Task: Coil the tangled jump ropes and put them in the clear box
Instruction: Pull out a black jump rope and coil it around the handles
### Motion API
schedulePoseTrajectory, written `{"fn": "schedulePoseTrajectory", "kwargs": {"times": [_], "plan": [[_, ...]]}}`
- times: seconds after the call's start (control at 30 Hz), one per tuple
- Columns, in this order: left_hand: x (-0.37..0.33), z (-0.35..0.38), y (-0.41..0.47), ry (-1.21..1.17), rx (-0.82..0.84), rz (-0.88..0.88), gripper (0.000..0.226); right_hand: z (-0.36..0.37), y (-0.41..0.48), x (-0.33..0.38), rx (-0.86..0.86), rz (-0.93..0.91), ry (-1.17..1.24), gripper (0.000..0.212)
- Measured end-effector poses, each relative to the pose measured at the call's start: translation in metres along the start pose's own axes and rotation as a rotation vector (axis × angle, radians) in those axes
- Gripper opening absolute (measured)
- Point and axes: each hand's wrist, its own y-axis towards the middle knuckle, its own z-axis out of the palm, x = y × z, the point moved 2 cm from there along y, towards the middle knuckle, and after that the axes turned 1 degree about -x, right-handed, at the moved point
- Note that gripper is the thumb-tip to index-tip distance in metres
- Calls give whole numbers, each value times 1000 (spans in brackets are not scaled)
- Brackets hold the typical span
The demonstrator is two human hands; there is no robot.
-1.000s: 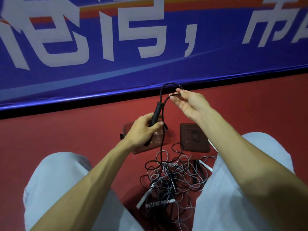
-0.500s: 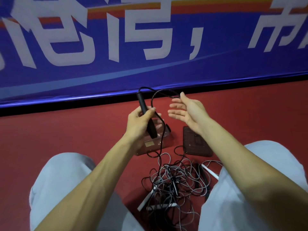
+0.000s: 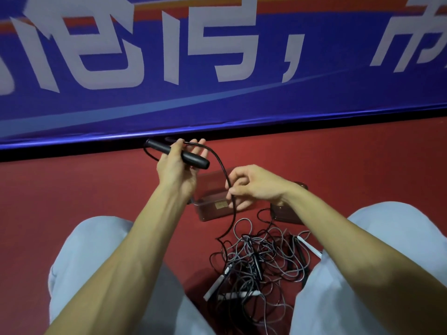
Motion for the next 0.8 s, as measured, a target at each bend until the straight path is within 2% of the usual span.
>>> {"fn": "schedulePoseTrajectory", "kwargs": {"times": [0.1, 0.2, 0.3, 0.4, 0.53, 0.63, 0.7, 0.8], "plan": [[1, -4, -2, 222, -25, 37, 8, -10, -3, 4, -161, -71, 10, 10], [10, -6, -5, 564, 58, 10, 16, -21, -9, 11, -284, -128, 155, 12], [20, -2, -14, 1039, 352, 86, 16, -32, -16, 17, -393, -177, 277, 13], [34, -1, -25, 1269, 659, 54, 18, -43, -21, 19, -481, -206, 372, 14], [46, -5, -29, 1398, 751, 33, 11, -55, -25, 16, -559, -227, 515, 16], [48, -3, -29, 1392, 674, 46, 12, -60, -26, 11, -610, -204, 612, 15], [48, 0, -30, 1325, 590, 92, 8, -62, -25, 9, -629, -195, 669, 13], [46, 5, -35, 1059, 455, 87, 5, -63, -23, 7, -636, -199, 716, 8]]}}
